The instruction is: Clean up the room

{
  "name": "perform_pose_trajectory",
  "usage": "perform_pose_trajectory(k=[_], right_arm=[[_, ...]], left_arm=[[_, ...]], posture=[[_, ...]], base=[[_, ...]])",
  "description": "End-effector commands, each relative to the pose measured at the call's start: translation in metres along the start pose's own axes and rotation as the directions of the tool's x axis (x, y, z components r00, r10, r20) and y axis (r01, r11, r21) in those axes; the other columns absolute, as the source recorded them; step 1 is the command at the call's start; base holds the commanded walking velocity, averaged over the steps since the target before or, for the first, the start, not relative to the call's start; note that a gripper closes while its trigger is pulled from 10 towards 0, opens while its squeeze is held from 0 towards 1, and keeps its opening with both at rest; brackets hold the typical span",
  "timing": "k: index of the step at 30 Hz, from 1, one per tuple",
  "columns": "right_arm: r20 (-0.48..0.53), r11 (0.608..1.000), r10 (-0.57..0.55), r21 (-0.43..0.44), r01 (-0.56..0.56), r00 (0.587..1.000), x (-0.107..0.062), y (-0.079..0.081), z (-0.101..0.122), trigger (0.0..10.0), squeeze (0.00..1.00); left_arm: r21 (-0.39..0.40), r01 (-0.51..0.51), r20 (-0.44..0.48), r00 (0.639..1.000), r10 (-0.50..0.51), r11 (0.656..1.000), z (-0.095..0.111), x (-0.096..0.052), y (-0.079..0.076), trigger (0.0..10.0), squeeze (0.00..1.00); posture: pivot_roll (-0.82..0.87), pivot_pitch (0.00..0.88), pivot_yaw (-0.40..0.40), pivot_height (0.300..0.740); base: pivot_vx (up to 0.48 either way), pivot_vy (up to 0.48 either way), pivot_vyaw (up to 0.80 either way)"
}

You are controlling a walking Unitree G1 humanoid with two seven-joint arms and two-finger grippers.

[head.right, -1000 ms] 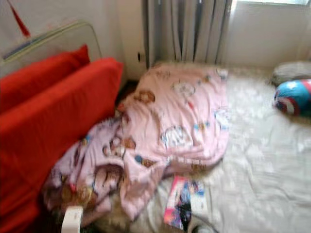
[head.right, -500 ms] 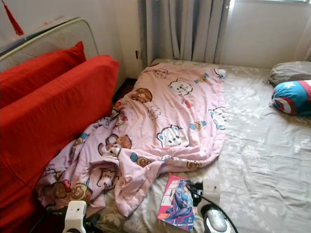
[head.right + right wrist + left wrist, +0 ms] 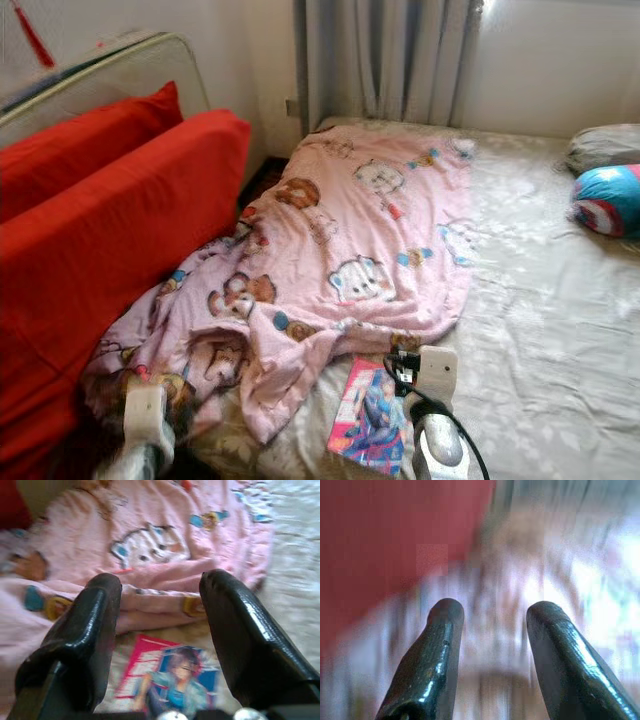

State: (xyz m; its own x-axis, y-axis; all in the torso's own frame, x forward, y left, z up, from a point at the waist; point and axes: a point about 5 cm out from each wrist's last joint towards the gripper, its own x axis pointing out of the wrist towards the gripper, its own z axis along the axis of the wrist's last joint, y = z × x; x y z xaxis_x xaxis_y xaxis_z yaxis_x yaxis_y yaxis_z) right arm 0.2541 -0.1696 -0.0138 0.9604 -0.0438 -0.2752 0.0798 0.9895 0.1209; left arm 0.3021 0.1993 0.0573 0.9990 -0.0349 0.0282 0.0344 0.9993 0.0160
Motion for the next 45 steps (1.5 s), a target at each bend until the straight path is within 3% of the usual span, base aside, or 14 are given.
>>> perform_pose_trajectory(k=[1,5,14,17,23,33,40,45], right_arm=[[0.032,1.000,-0.012,0.000,0.012,0.999,0.002,-0.003,0.007,10.0,0.00],[0.047,1.000,-0.011,0.001,0.011,0.999,0.004,-0.005,0.010,10.0,0.00],[0.068,1.000,-0.027,-0.012,0.028,0.997,0.005,-0.017,0.017,10.0,0.00],[0.087,0.999,-0.025,-0.032,0.027,0.996,0.011,-0.023,0.028,10.0,0.00],[0.111,0.999,-0.030,-0.041,0.035,0.993,0.015,-0.031,0.039,10.0,0.00],[0.148,1.000,-0.009,-0.027,0.013,0.989,0.020,-0.023,0.048,10.0,0.00],[0.149,1.000,-0.011,-0.004,0.012,0.989,0.022,-0.015,0.048,10.0,0.00],[0.145,1.000,0.010,-0.004,-0.009,0.989,0.018,-0.007,0.042,10.0,0.00]], left_arm=[[-0.017,-0.006,-0.049,0.999,0.005,1.000,-0.013,-0.010,0.001,10.0,0.00],[-0.008,0.005,-0.027,1.000,-0.005,1.000,-0.007,-0.007,0.003,10.0,0.00],[-0.005,-0.015,-0.060,0.998,0.015,1.000,-0.013,-0.023,0.005,10.0,0.00],[-0.017,-0.019,-0.081,0.997,0.018,1.000,-0.023,-0.031,-0.001,10.0,0.00],[-0.028,-0.038,-0.082,0.996,0.036,0.999,-0.021,-0.030,-0.008,10.0,0.00],[-0.015,-0.063,-0.073,0.995,0.061,0.998,-0.017,-0.029,0.001,10.0,0.00],[-0.009,-0.057,-0.037,0.998,0.057,0.998,-0.005,-0.020,0.001,10.0,0.00],[-0.004,-0.060,-0.038,0.997,0.060,0.998,-0.005,-0.030,0.004,10.0,0.00]], posture=[[-0.07,0.000,0.070,0.740],[-0.08,0.000,0.077,0.740],[-0.05,0.000,0.025,0.740],[-0.05,0.000,0.004,0.740],[-0.05,0.000,-0.045,0.740],[-0.03,0.000,-0.028,0.740],[-0.01,0.000,-0.011,0.740],[0.01,0.000,0.004,0.740]], base=[[0.000,0.000,0.00],[0.000,0.000,0.00],[0.000,0.000,0.00],[0.000,0.000,0.00],[0.000,0.000,0.00],[0.000,0.000,0.00],[0.000,0.000,0.00],[0.000,0.000,0.00]])
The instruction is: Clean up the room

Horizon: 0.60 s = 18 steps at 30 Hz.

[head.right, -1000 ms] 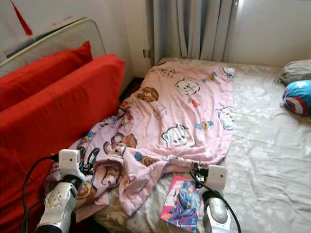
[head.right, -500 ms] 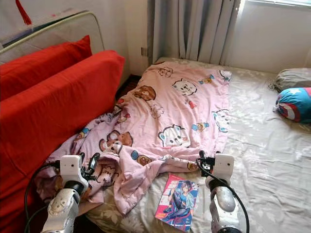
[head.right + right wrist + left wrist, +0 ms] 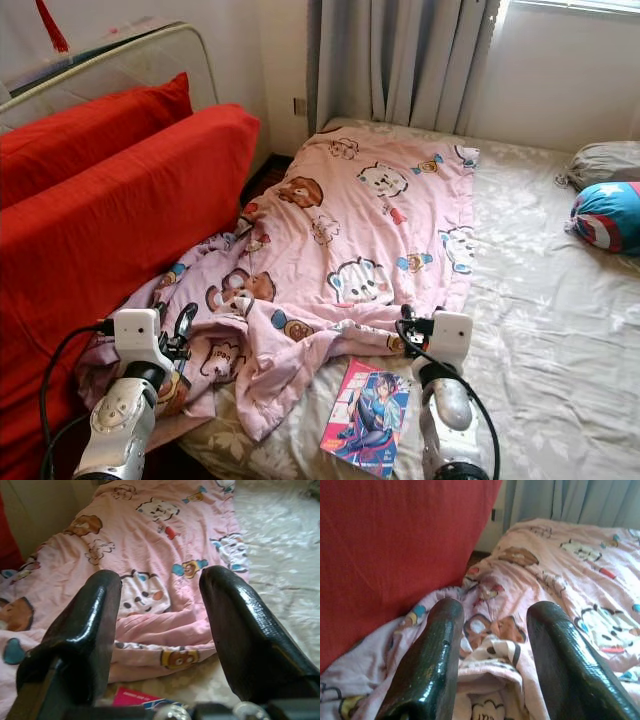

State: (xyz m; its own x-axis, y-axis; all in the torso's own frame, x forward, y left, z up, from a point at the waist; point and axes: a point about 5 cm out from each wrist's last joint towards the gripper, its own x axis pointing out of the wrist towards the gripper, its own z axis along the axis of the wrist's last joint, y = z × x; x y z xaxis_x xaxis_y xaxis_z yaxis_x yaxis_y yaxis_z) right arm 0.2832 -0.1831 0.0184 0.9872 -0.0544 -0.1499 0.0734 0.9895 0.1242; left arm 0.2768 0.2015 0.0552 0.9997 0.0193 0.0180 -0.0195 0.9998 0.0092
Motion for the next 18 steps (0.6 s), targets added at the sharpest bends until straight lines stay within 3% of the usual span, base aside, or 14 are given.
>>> perform_pose_trajectory(k=[1,6,13,18], right_arm=[[0.017,1.000,0.004,-0.007,-0.004,1.000,-0.002,0.001,0.000,10.0,0.00],[-0.019,1.000,-0.012,-0.024,0.012,1.000,-0.006,-0.003,-0.005,10.0,0.00],[-0.005,0.999,-0.002,-0.037,0.002,1.000,-0.008,-0.002,-0.006,10.0,0.00],[0.014,0.999,0.000,-0.043,0.001,1.000,-0.007,-0.003,-0.002,10.0,0.00]], left_arm=[[0.001,-0.008,-0.029,1.000,0.008,1.000,-0.004,-0.006,0.004,10.0,0.00],[0.008,-0.002,-0.037,0.999,0.002,1.000,-0.004,-0.015,0.004,10.0,0.00],[0.009,-0.005,-0.063,0.998,0.006,1.000,-0.009,-0.023,0.007,10.0,0.00],[-0.005,0.006,-0.068,0.998,-0.006,1.000,-0.005,-0.017,-0.002,10.0,0.00]], posture=[[0.01,0.002,0.005,0.740],[0.03,0.034,0.005,0.740],[0.00,0.035,0.006,0.705],[0.00,0.025,0.003,0.705]], base=[[0.000,0.000,0.00],[0.000,0.000,0.00],[0.000,0.000,0.00],[0.000,0.000,0.00]])
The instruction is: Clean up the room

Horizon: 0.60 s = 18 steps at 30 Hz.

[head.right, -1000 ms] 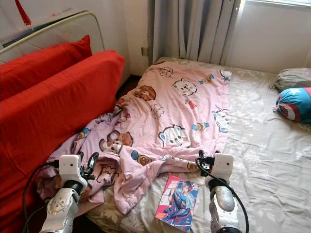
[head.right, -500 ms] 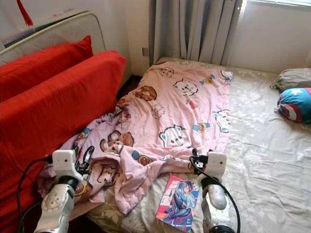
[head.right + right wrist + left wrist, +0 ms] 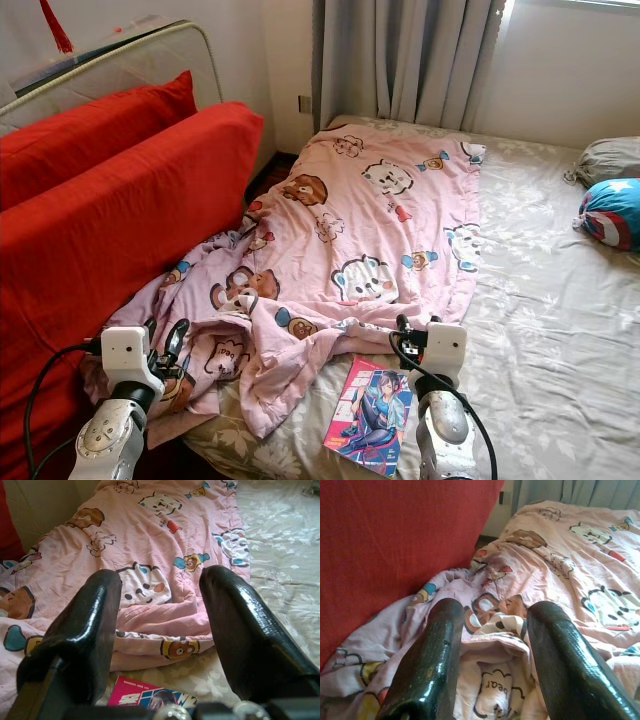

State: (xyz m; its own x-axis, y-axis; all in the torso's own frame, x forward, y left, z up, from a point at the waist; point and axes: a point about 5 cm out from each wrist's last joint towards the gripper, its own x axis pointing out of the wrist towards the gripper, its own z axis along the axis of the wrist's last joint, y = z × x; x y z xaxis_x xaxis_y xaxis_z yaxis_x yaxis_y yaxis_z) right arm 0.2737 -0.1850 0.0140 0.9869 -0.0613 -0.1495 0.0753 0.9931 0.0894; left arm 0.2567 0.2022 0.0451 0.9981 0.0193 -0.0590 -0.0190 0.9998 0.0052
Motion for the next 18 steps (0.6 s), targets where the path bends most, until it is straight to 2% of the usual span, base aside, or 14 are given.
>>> perform_pose_trajectory(k=[1,6,8,18], right_arm=[[0.012,1.000,0.006,-0.008,-0.006,1.000,0.0017,0.0001,0.0035,10.0,0.00],[-0.014,1.000,0.017,-0.009,-0.017,1.000,0.0014,0.0042,0.0004,10.0,0.00],[-0.020,1.000,0.023,-0.012,-0.024,1.000,0.0004,0.0061,-0.0014,10.0,0.00],[0.006,0.999,0.026,-0.023,-0.026,1.000,0.0006,0.0086,0.0013,10.0,0.00]], left_arm=[[-0.002,0.009,0.010,1.000,-0.009,1.000,0.0049,0.0031,-0.0033,10.0,0.00],[-0.004,0.017,0.003,1.000,-0.017,1.000,0.0023,0.0001,-0.0048,10.0,0.00],[-0.004,0.018,-0.001,1.000,-0.018,1.000,0.0016,-0.0001,-0.0045,10.0,0.00],[0.000,0.035,0.004,0.999,-0.035,0.999,0.0065,0.0095,-0.0080,10.0,0.00]], posture=[[0.00,0.025,0.003,0.705],[-0.01,0.006,0.004,0.705],[-0.02,0.000,0.007,0.685],[-0.02,0.010,0.013,0.675]], base=[[0.000,0.000,0.00],[0.000,0.000,0.00],[0.000,0.000,0.00],[0.000,0.000,0.00]])
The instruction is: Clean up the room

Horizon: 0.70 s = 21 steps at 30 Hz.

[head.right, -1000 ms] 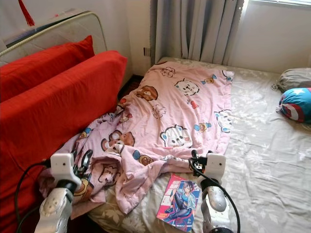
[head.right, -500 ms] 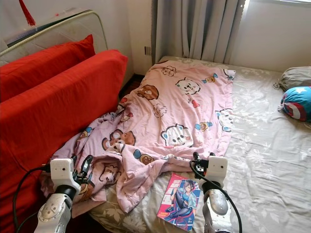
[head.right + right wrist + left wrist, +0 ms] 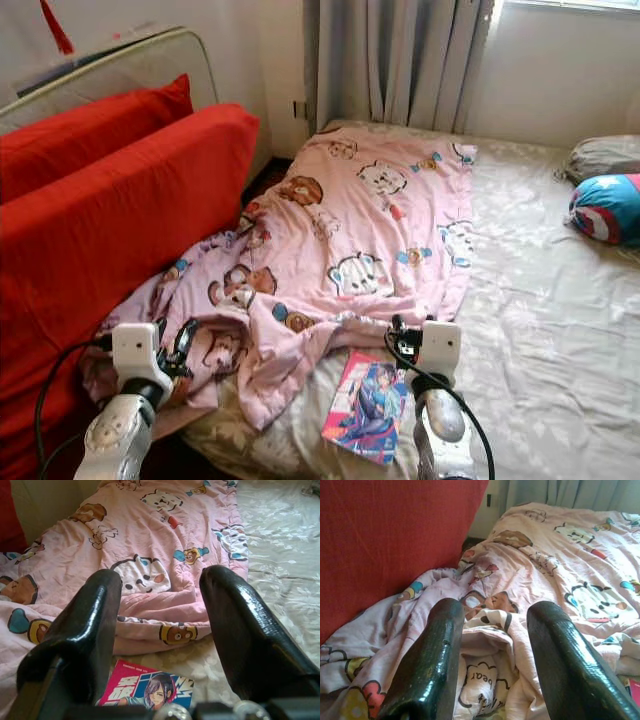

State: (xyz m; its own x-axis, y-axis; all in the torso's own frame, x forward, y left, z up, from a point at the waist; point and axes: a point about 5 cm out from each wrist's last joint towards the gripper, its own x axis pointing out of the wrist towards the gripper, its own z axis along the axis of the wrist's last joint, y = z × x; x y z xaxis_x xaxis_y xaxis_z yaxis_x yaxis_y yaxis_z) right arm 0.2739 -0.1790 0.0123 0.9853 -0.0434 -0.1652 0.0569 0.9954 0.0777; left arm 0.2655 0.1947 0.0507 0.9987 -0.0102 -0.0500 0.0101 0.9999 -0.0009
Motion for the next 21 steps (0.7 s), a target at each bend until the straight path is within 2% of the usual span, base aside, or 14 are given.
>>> perform_pose_trajectory(k=[1,9,14,21], right_arm=[[0.023,1.000,0.013,-0.011,-0.013,1.000,0.0003,0.0033,0.0034,10.0,0.00],[0.009,1.000,0.017,-0.013,-0.017,1.000,0.0001,0.0046,0.0014,10.0,0.00],[-0.034,0.999,0.027,-0.028,-0.028,0.999,0.0010,0.0079,-0.0030,10.0,0.00],[0.000,0.999,0.034,-0.014,-0.034,0.999,0.0004,0.0105,-0.0004,10.0,0.00]], left_arm=[[0.003,0.006,-0.003,1.000,-0.006,1.000,0.0008,0.0016,-0.0010,10.0,0.00],[0.000,0.005,-0.010,1.000,-0.005,1.000,-0.0011,-0.0009,-0.0012,10.0,0.00],[-0.003,0.008,-0.013,1.000,-0.008,1.000,-0.0011,0.0002,-0.0028,10.0,0.00],[-0.004,0.008,-0.015,1.000,-0.008,1.000,-0.0014,-0.0003,-0.0032,10.0,0.00]], posture=[[-0.02,0.014,0.012,0.675],[-0.02,0.023,0.012,0.675],[-0.01,0.028,0.008,0.675],[-0.01,0.033,0.006,0.660]], base=[[0.000,0.000,0.00],[0.000,0.000,0.00],[0.000,0.000,0.00],[0.000,0.000,0.00]])
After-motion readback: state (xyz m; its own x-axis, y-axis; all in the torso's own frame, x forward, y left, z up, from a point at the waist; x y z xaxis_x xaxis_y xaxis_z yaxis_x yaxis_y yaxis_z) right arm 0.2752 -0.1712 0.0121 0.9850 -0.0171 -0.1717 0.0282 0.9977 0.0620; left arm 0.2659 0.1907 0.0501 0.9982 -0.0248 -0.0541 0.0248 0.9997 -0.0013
